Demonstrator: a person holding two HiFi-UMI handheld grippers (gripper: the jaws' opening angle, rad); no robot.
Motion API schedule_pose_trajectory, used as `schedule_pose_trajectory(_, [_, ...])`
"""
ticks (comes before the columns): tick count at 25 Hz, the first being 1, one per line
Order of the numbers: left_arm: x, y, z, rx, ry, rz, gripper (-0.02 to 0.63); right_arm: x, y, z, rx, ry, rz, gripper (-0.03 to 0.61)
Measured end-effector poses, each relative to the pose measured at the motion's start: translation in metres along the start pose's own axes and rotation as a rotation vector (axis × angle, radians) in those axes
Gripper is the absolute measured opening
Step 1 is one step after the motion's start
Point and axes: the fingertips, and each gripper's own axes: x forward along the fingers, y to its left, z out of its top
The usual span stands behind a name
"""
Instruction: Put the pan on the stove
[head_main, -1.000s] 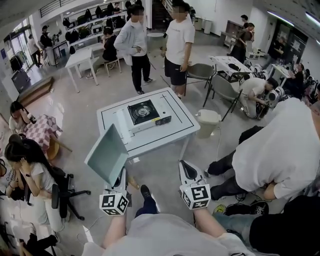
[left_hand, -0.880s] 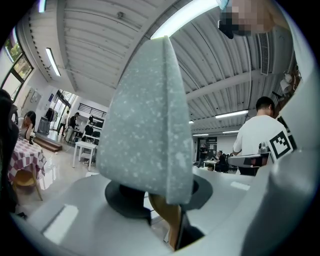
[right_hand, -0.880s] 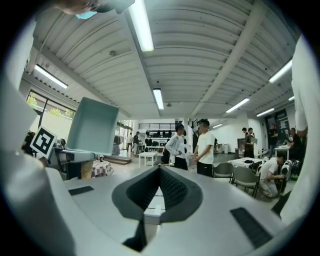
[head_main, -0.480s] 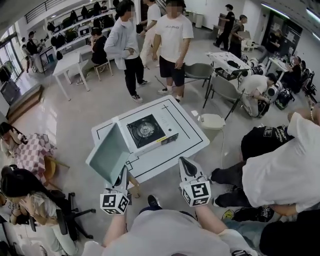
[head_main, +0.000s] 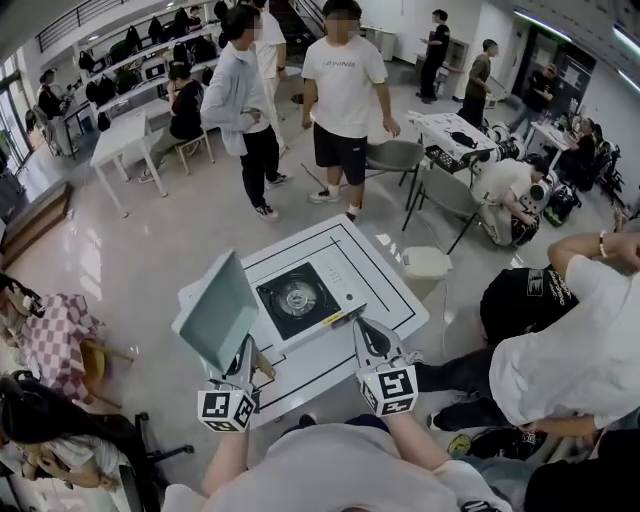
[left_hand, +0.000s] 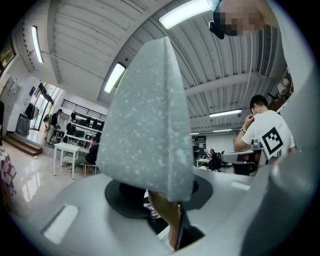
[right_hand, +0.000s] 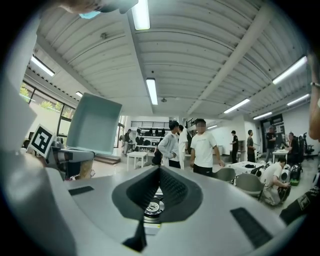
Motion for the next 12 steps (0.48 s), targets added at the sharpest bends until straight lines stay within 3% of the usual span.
schedule_pose_trajectory(5, [0.021, 0.005, 0.002, -0.041, -0.004, -0.006, 0.120, 0.018, -0.011, 0.006, -0.001, -0.001, 0.003, 0.008])
schedule_pose_trajectory(12, [0.043, 0.007, 0.005, -0.041, 0.000, 0.028, 0.120, 0.039, -0.030, 0.011, -0.002, 0.001, 0.039, 0.008])
